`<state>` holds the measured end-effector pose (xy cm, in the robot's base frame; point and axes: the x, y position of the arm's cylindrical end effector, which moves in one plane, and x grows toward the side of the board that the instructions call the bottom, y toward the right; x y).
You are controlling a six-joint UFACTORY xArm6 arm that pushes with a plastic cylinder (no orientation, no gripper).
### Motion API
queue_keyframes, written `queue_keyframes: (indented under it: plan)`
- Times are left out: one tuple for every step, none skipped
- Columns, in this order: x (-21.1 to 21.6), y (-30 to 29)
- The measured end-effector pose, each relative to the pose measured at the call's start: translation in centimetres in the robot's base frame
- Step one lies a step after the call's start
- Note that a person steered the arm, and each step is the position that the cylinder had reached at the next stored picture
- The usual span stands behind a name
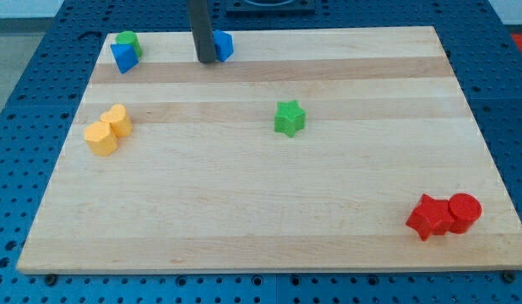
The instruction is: Slide the blue cube a bit right
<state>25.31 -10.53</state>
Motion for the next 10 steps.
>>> queue_keyframes:
  plan:
    - [-0.7, 0.5]
    - [-0.6, -0.9]
    - [-0.7, -4.5]
    - [-2.6, -4.6]
    - [-4.0, -2.6]
    - [-4.5, 0.1]
    - [-4.4, 3.5]
    - [-4.4, 6.2]
    - [-4.4, 7.5]
    - [-4.4, 7.5]
